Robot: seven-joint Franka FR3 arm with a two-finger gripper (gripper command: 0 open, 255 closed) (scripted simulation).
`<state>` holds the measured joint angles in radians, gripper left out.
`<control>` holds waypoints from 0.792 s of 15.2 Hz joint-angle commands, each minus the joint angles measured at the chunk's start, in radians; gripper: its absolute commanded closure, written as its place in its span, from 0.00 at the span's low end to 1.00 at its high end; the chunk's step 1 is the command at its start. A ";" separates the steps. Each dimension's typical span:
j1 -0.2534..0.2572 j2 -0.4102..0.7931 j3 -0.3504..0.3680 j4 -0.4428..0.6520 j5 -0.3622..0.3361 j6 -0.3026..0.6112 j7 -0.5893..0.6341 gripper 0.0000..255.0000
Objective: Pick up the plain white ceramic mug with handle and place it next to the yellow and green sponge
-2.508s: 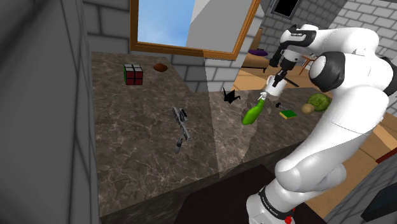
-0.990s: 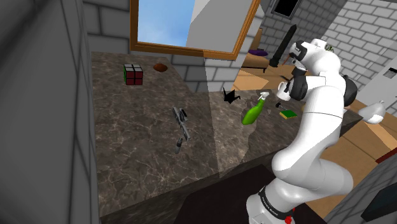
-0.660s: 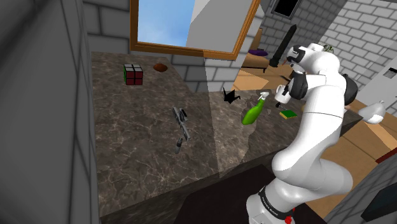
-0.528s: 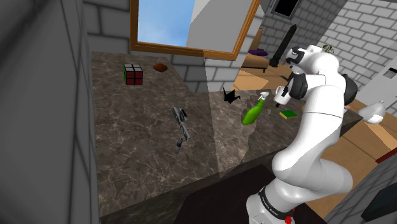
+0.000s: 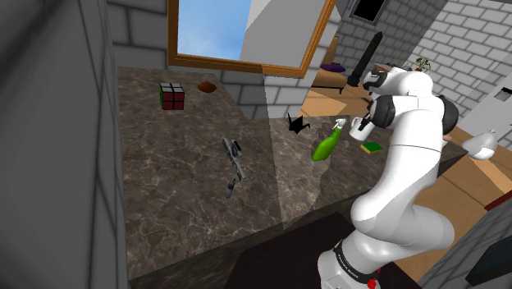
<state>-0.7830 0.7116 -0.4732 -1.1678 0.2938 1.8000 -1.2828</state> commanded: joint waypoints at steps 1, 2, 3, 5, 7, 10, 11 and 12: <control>0.003 0.002 0.001 -0.025 0.002 0.026 -0.004 1.00; 0.004 0.004 0.002 -0.035 0.003 0.038 -0.005 1.00; 0.005 0.007 0.003 -0.044 0.005 0.050 -0.006 1.00; 0.008 0.015 0.006 -0.069 0.009 0.082 -0.010 1.00; 0.008 0.015 0.006 -0.069 0.009 0.082 -0.010 1.00; 0.008 0.015 0.006 -0.069 0.009 0.082 -0.010 1.00; 0.008 0.015 0.006 -0.069 0.009 0.082 -0.010 1.00; 0.008 0.015 0.006 -0.069 0.009 0.082 -0.010 1.00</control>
<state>-0.7752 0.7270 -0.4674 -1.2369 0.3030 1.8816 -1.2926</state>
